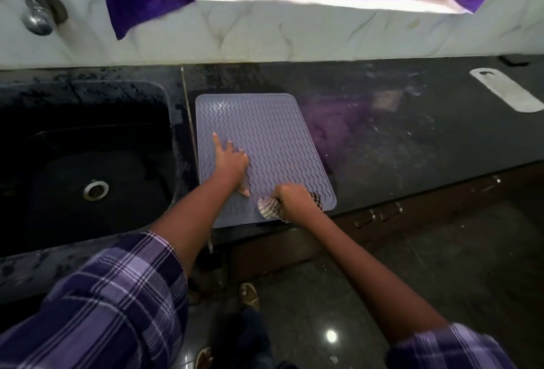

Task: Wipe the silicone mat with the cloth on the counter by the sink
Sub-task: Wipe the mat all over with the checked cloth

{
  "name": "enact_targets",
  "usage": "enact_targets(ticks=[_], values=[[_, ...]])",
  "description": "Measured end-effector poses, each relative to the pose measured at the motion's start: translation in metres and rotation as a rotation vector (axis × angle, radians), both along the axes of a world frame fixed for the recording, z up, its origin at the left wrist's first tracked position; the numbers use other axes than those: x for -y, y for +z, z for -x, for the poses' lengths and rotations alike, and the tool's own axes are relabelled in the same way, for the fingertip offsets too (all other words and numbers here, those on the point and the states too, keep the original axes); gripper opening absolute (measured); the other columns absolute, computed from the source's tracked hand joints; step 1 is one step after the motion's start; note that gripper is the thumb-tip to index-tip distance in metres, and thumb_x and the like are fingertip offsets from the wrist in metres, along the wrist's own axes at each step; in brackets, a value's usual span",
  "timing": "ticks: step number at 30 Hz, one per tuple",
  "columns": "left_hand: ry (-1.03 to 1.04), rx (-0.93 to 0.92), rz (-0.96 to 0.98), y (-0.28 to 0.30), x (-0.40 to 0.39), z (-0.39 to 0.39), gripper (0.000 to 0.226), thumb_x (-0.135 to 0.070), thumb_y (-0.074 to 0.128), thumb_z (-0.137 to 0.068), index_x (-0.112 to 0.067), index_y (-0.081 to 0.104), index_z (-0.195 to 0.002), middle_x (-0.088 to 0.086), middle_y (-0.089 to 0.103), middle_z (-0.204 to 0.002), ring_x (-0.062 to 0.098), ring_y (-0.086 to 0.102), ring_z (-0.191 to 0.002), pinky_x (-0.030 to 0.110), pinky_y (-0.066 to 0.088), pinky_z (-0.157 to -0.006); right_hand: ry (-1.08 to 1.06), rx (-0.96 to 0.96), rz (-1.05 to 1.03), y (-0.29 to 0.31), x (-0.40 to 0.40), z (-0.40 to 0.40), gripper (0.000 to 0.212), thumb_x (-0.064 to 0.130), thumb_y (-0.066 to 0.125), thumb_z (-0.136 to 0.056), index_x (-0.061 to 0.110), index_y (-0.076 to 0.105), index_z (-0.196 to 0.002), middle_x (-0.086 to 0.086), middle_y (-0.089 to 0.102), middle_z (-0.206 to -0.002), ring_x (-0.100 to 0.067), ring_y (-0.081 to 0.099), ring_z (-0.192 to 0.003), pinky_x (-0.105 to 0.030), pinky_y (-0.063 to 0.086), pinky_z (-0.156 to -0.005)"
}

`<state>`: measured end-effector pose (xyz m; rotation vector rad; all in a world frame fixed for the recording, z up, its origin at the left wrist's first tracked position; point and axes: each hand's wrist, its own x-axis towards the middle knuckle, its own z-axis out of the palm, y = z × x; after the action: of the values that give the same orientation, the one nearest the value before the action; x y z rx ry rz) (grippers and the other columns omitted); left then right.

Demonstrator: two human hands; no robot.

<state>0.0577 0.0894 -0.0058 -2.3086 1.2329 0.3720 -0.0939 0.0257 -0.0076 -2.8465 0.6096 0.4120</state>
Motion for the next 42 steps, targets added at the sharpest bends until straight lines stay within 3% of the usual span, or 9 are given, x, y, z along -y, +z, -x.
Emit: enact_targets(ticks=[4,8,14,18,21,26,32,37,42], values=[[0.012,-0.191,0.086,0.004,-0.015,-0.009,0.093,-0.061,0.065,-0.077,-0.023,0.025,-0.152,-0.001,0.015,-0.161,0.033,0.0,-0.149,0.075,-0.004,-0.107,-0.015,-0.141,-0.052,0.018,0.001,-0.007,0.031,0.004,0.052,-0.087,0.005,0.065,-0.115,-0.017,0.066,-0.115,-0.032,0.062,-0.107,-0.039,0.05,-0.09],[-0.024,-0.164,-0.003,0.016,-0.027,-0.02,0.096,-0.055,0.069,-0.077,-0.03,0.017,-0.154,-0.004,0.007,-0.162,0.033,-0.004,-0.15,0.076,0.001,-0.105,-0.116,0.032,-0.007,0.02,0.0,-0.044,0.014,0.005,0.052,-0.087,0.006,0.066,-0.092,-0.019,0.066,-0.097,-0.031,0.063,-0.094,-0.035,0.049,-0.08],[-0.046,-0.054,-0.047,0.001,-0.044,-0.01,0.107,-0.057,0.072,-0.073,-0.027,0.009,-0.155,-0.002,0.007,-0.162,0.035,-0.003,-0.149,0.074,-0.003,-0.108,-0.024,0.075,0.147,-0.009,-0.021,-0.024,0.029,0.011,0.053,-0.091,0.01,0.062,-0.118,-0.011,0.06,-0.125,-0.03,0.052,-0.118,-0.038,0.042,-0.098],[-0.088,0.005,-0.038,0.002,-0.046,-0.008,0.105,-0.059,0.069,-0.074,-0.024,0.013,-0.154,0.001,0.014,-0.161,0.037,0.002,-0.149,0.073,-0.003,-0.109,-0.014,-0.098,-0.008,0.008,-0.015,-0.007,0.027,0.007,0.052,-0.089,0.005,0.066,-0.111,-0.016,0.067,-0.108,-0.028,0.061,-0.095,-0.037,0.05,-0.083],[-0.074,-0.028,-0.005,0.0,-0.048,-0.01,0.104,-0.058,0.071,-0.072,-0.025,0.015,-0.154,0.0,0.015,-0.16,0.035,0.002,-0.149,0.074,-0.003,-0.108,-0.138,0.03,-0.084,0.018,-0.015,-0.014,0.02,0.002,0.054,-0.084,0.0,0.069,-0.097,-0.016,0.063,-0.084,-0.028,0.06,-0.081,-0.032,0.044,-0.067],[-0.068,-0.069,0.024,-0.006,-0.048,-0.019,0.106,-0.061,0.071,-0.07,-0.029,0.013,-0.154,-0.003,0.013,-0.161,0.034,0.002,-0.149,0.074,-0.007,-0.106,-0.063,0.076,0.151,-0.004,-0.056,-0.017,0.027,0.009,0.052,-0.091,0.008,0.062,-0.116,-0.012,0.063,-0.119,-0.029,0.054,-0.116,-0.039,0.042,-0.097],[-0.111,-0.028,0.031,-0.012,-0.047,-0.022,0.106,-0.064,0.07,-0.069,-0.03,0.017,-0.153,-0.001,0.016,-0.161,0.035,0.003,-0.149,0.075,-0.007,-0.106,0.038,-0.053,0.013,0.01,-0.052,-0.02,0.032,0.008,0.05,-0.09,0.01,0.065,-0.117,-0.013,0.066,-0.116,-0.029,0.061,-0.108,-0.037,0.05,-0.091],[-0.101,-0.066,0.104,-0.022,-0.056,-0.027,0.106,-0.066,0.067,-0.069,-0.032,0.013,-0.154,-0.003,0.012,-0.162,0.033,-0.001,-0.149,0.076,-0.008,-0.103,0.19,-0.029,0.066,0.002,-0.063,-0.018,0.035,0.011,0.05,-0.092,0.009,0.055,-0.127,-0.011,0.057,-0.131,-0.028,0.05,-0.124,-0.038,0.038,-0.105],[-0.061,-0.155,0.17,-0.025,-0.064,-0.032,0.111,-0.067,0.066,-0.07,-0.027,0.006,-0.155,-0.001,0.006,-0.163,0.032,-0.007,-0.15,0.075,-0.013,-0.103,0.112,-0.216,0.113,0.027,-0.033,-0.018,0.026,0.011,0.046,-0.095,0.005,0.06,-0.116,-0.012,0.064,-0.118,-0.028,0.06,-0.111,-0.037,0.047,-0.096]])
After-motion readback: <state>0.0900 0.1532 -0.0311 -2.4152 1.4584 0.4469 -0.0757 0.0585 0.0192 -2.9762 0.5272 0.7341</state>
